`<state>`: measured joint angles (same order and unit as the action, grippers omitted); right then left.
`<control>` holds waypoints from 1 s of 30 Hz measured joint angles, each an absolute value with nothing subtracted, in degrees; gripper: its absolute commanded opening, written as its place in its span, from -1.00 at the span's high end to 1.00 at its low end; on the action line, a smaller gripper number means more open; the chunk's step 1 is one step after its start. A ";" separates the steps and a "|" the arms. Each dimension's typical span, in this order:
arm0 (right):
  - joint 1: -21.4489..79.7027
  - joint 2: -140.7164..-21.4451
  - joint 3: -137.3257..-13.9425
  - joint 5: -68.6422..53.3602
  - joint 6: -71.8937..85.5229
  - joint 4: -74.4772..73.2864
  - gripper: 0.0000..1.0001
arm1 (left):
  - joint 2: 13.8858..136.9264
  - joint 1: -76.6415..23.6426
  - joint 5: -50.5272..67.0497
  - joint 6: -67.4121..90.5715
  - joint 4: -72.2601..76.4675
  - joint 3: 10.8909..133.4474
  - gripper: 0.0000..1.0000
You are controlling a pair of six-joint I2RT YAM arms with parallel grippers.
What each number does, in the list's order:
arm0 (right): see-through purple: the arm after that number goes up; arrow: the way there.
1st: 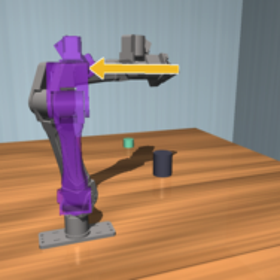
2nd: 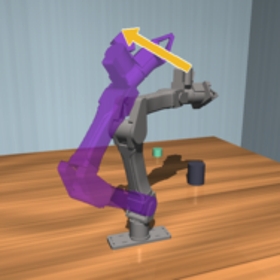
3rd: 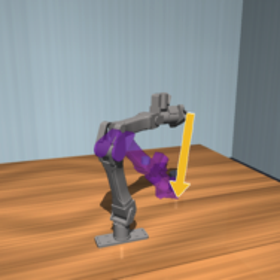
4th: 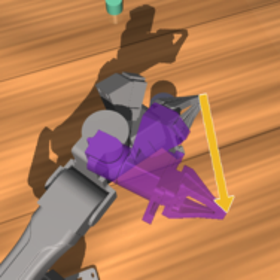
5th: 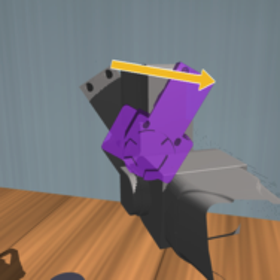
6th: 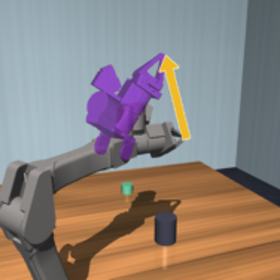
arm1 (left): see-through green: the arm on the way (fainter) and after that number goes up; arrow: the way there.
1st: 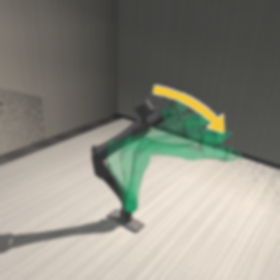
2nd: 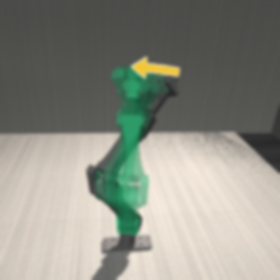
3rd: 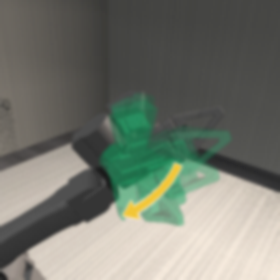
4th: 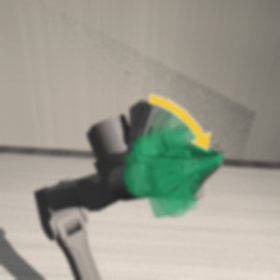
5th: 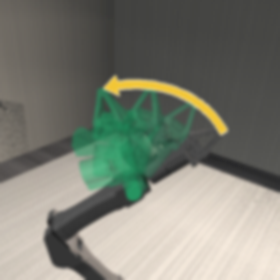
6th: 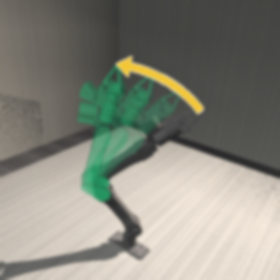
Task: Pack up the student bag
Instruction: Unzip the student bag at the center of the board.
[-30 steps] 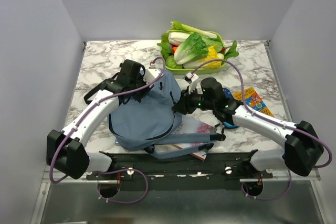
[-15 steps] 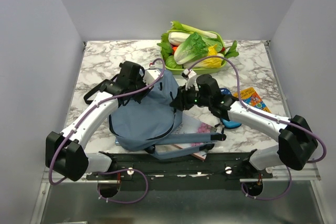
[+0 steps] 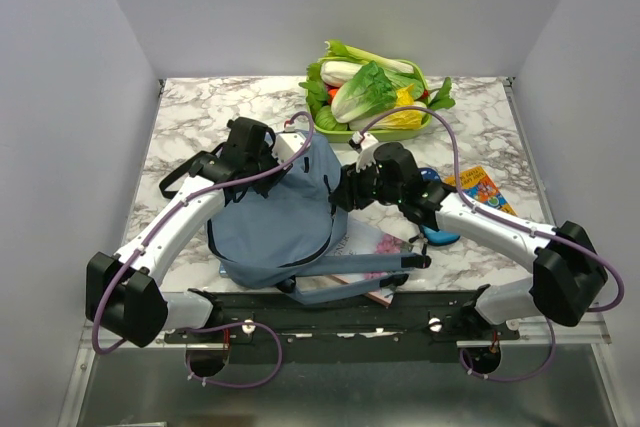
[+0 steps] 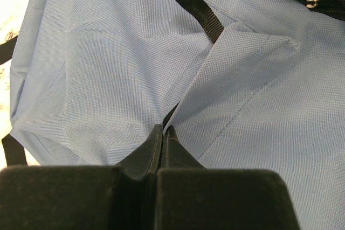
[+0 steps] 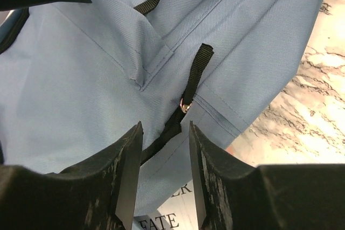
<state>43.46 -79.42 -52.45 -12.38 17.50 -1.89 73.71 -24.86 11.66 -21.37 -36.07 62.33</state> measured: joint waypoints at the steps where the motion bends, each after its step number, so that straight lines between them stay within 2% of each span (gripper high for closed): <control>1: 43.46 -79.48 -52.45 -12.23 17.45 -2.00 0.03 | 73.69 -24.86 11.66 -21.37 -36.07 62.33 1.00; 12: 43.46 -79.55 -53.58 -9.02 16.45 -3.79 0.03 | 73.67 -24.86 11.70 -21.37 -36.07 62.33 1.00; 30: 43.46 -82.52 -55.13 -10.00 18.15 -3.57 0.22 | 73.67 -24.86 11.84 -21.37 -36.07 62.33 1.00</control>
<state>43.46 -82.52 -55.13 -10.00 18.15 -3.57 73.67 -24.86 11.84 -21.37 -36.07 62.33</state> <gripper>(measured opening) 0.414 0.010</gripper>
